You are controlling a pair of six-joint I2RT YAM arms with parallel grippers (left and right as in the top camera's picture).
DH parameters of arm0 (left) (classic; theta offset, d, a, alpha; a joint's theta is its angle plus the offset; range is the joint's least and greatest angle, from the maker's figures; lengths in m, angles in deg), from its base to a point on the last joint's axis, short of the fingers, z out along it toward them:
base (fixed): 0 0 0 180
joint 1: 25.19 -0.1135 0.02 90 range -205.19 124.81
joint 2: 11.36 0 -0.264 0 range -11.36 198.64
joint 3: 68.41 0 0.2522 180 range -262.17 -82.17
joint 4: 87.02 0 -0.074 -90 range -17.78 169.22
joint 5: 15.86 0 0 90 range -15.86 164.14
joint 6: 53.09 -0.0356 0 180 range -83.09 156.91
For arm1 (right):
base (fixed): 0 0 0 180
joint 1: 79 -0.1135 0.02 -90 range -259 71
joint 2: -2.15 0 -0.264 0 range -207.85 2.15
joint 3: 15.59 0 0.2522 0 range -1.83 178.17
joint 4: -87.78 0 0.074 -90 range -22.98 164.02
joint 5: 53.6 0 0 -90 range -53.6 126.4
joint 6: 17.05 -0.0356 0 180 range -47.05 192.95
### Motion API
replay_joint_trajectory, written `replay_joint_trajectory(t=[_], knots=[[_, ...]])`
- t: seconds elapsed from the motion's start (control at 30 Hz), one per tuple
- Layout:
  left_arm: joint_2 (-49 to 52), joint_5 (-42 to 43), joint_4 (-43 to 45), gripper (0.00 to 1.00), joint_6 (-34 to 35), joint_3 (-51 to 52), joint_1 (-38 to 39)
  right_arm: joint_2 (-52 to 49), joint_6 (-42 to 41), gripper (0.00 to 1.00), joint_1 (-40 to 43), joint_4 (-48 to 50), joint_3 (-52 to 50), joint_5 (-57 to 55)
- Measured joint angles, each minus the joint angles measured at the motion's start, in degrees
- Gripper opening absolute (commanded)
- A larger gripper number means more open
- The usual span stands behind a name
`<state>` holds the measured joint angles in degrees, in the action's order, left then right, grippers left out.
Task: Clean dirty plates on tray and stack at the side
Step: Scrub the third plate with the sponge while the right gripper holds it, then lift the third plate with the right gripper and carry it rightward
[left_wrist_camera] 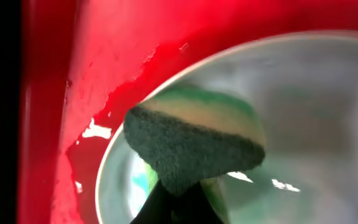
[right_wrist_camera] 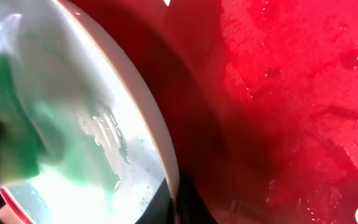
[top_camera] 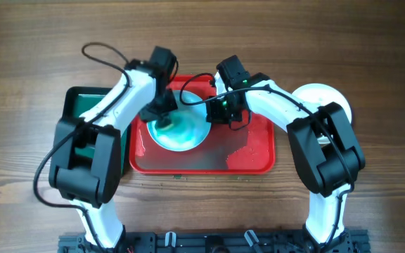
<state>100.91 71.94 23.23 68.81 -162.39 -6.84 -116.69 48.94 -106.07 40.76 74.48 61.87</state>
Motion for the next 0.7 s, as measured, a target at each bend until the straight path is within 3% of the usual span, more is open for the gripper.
replay_joint_trajectory(t=[0.17, 0.43, 0.7], knots=[[-5.18, 2.29, -2.67, 0.04, -2.93, -7.76, -2.54, -0.09, 0.33, 0.04, 0.11, 0.72, -0.04, 0.39], [-6.73, 2.56, -5.14, 0.04, -3.52, -8.35, -5.33, 2.23, 0.37, 0.04, 1.01, -2.32, -0.52, -1.79], [-6.71, 2.73, -4.55, 0.04, -3.78, -8.22, -5.33, 24.85, 0.96, 0.04, 0.72, -14.95, -1.07, -31.47]])
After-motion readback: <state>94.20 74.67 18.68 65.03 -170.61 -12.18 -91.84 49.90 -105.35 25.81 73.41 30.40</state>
